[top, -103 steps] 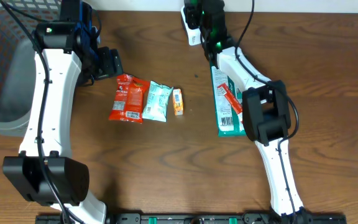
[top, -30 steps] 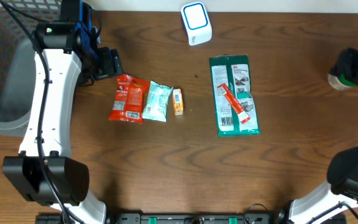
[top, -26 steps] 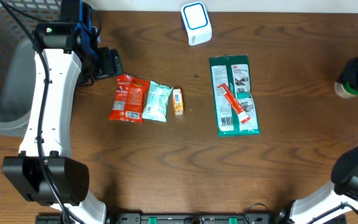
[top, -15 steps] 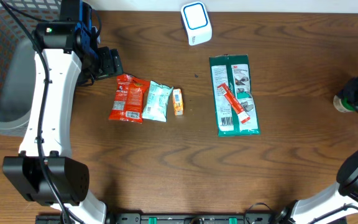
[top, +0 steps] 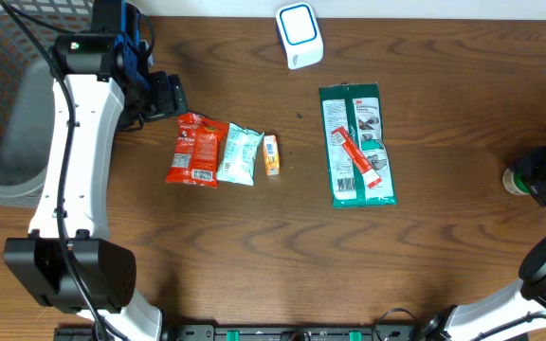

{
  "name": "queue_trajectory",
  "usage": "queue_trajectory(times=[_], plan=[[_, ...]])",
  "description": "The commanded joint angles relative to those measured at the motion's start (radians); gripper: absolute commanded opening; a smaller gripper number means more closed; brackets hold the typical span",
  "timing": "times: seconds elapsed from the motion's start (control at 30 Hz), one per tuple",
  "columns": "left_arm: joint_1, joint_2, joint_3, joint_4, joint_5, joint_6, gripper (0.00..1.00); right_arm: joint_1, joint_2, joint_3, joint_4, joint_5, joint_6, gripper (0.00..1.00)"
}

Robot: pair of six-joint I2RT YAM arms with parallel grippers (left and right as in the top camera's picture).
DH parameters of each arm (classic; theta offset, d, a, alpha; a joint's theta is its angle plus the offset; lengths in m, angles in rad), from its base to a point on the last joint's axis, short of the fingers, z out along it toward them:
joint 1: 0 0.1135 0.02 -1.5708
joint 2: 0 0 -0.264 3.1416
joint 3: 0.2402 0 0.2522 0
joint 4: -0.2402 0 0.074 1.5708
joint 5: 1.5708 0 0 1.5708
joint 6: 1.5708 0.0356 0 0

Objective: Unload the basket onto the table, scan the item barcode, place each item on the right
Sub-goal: 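Carry the jar right and set it on the table's right edge, then release the jar and move the right gripper over the red stick packet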

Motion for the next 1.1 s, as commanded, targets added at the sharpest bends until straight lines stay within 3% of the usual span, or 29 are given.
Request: queue_trajectory(times=[0.0, 0.33, 0.37, 0.4, 0.47, 0.53, 0.8, 1.07], plan=[[0.002, 0.002, -0.001, -0.002, -0.016, 0.002, 0.89, -0.008, -0.011, 0.000, 0.018, -0.007, 0.018, 0.24], [0.002, 0.002, -0.001, -0.002, -0.016, 0.002, 0.89, -0.008, -0.011, -0.003, 0.033, -0.007, 0.018, 0.34], [0.002, 0.002, -0.001, -0.002, -0.016, 0.002, 0.89, -0.008, -0.011, -0.003, 0.033, -0.008, 0.018, 0.39], [0.002, 0.002, -0.001, -0.002, -0.016, 0.002, 0.89, -0.008, -0.011, -0.003, 0.033, -0.008, 0.018, 0.44], [0.002, 0.002, -0.001, -0.002, -0.016, 0.002, 0.89, -0.008, -0.011, -0.003, 0.034, -0.008, 0.018, 0.67], [0.002, 0.002, -0.001, -0.002, -0.016, 0.002, 0.89, -0.008, -0.011, -0.003, 0.036, -0.007, 0.018, 0.99], [0.002, 0.002, -0.001, -0.002, -0.016, 0.002, 0.89, -0.013, -0.018, 0.016, 0.029, -0.026, 0.048, 0.99], [0.002, 0.002, -0.001, -0.002, -0.016, 0.002, 0.89, -0.012, -0.116, 0.267, -0.180, -0.056, 0.000, 0.99]])
